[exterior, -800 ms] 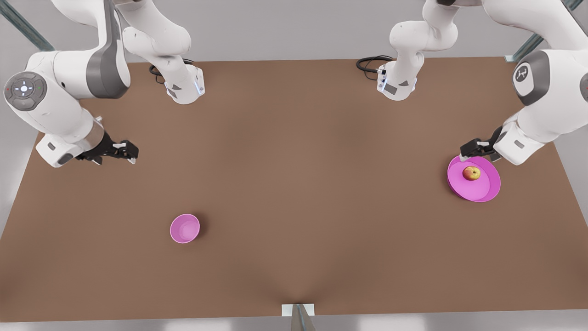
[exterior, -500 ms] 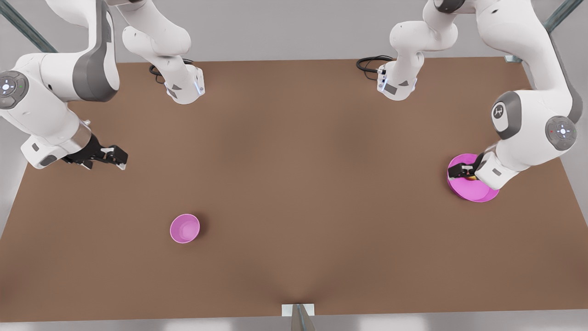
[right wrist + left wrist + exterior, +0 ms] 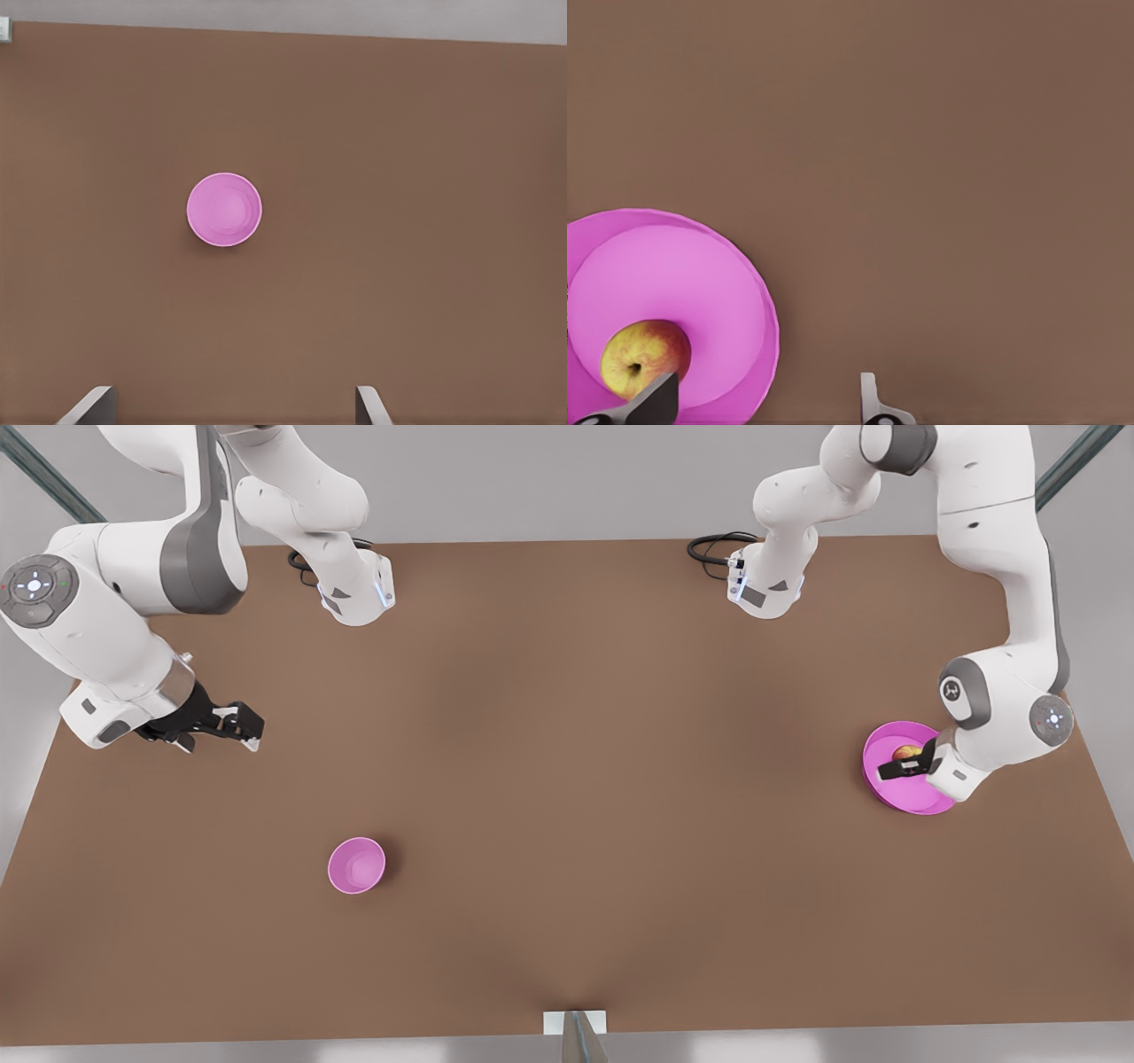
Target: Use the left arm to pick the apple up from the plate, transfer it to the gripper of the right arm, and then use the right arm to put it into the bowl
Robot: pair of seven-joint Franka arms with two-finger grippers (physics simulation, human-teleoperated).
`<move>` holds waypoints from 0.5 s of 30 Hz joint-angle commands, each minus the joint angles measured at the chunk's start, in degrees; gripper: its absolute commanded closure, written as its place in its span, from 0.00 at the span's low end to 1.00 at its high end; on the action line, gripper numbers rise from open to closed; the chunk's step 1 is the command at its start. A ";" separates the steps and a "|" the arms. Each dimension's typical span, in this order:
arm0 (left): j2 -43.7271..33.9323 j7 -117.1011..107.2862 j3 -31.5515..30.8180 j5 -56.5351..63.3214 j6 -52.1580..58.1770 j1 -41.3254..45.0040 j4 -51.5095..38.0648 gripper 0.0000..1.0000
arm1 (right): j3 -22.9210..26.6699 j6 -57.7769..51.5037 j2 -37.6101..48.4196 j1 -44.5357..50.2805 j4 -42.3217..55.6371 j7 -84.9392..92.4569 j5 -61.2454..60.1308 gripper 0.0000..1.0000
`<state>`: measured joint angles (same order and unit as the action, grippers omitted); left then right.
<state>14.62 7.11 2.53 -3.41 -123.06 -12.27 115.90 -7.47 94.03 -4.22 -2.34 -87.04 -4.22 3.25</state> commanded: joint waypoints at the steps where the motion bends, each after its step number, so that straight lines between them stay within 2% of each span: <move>1: -0.38 12.57 0.28 0.07 -6.40 -1.18 1.87 0.00 | -0.09 -0.07 0.01 -0.12 0.03 -0.52 -0.08 0.00; 9: 0.50 23.99 7.49 0.07 -14.03 -1.18 8.81 0.00 | 0.00 -0.07 -0.17 -0.30 0.03 -0.70 -0.17 0.00; 15: 2.61 27.07 9.42 -0.02 -16.07 -1.27 10.05 0.00 | -0.09 -0.16 -0.17 -0.30 0.03 -0.79 -0.17 0.00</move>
<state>17.14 20.13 11.89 -3.50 -136.47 -13.56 125.94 -7.48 93.96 -4.42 -2.61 -87.03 -4.64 3.12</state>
